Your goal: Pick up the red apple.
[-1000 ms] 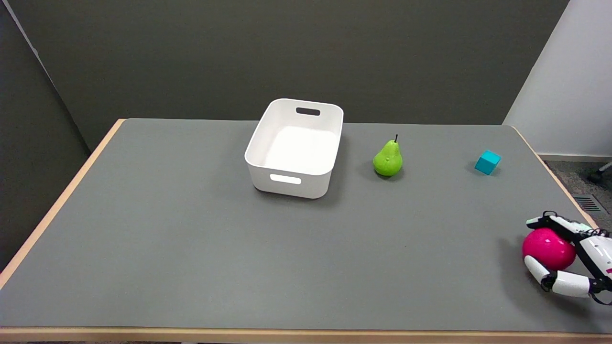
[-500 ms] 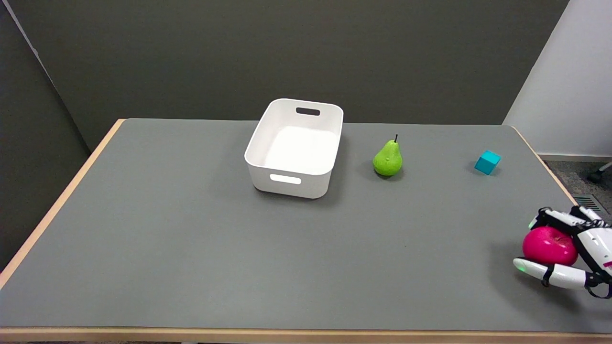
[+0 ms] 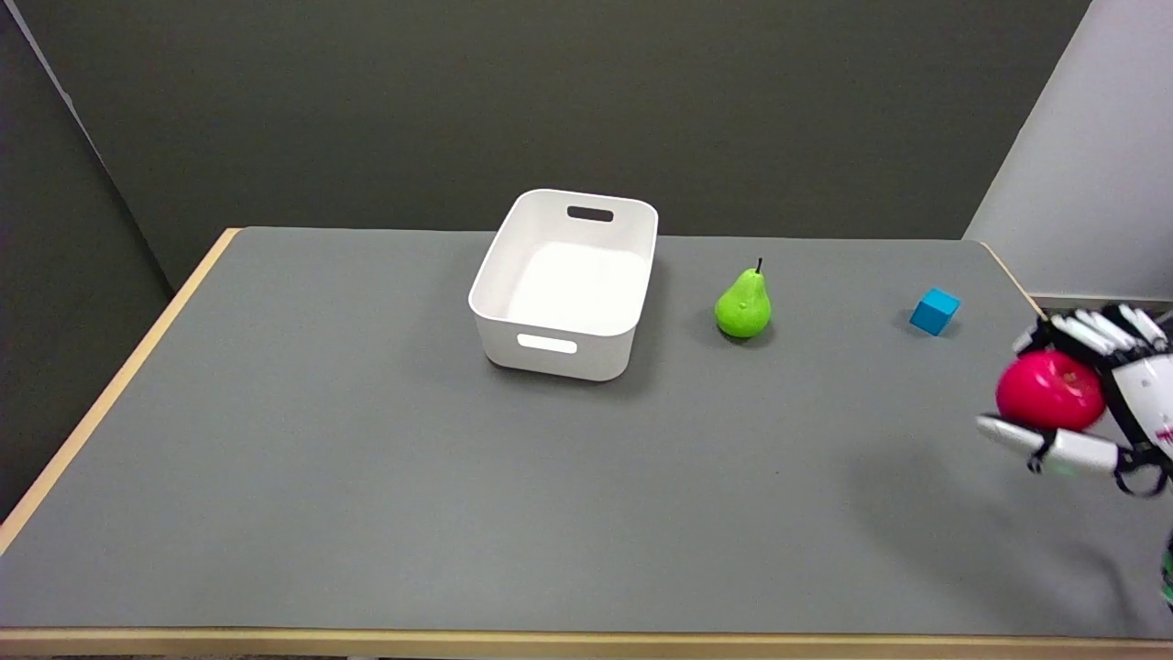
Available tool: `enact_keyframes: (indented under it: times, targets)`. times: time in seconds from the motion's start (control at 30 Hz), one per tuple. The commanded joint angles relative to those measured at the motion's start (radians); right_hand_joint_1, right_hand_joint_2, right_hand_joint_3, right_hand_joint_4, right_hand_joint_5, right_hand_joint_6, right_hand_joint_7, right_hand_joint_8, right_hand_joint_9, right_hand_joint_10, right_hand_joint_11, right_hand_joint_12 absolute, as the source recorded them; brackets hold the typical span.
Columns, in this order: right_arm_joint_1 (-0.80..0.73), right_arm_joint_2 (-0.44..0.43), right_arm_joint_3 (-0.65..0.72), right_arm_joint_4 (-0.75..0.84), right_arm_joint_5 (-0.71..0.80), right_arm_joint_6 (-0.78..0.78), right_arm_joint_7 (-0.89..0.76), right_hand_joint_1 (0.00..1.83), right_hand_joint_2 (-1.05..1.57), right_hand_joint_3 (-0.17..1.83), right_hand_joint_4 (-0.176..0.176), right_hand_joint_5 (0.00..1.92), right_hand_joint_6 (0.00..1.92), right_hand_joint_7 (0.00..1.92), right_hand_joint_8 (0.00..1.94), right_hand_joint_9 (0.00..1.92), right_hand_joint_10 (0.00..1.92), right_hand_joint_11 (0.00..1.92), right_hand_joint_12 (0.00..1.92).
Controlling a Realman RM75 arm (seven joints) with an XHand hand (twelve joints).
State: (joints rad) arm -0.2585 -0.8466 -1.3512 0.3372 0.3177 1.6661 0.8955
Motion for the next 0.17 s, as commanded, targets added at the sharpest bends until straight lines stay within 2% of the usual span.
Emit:
enact_keyframes:
  times: [0.03,0.17]
  targets:
    - [0.3,0.071,-0.112,0.563,-0.249,-0.532,-0.1,0.94,0.79,0.94,0.176,0.81,1.59,0.43,1.94,0.81,1.92,0.23,1.92]
    - [0.5,0.04,-0.314,0.626,-0.311,-0.718,-0.101,0.94,0.78,0.96,0.176,0.82,1.59,0.44,1.94,0.81,1.92,0.33,1.92]
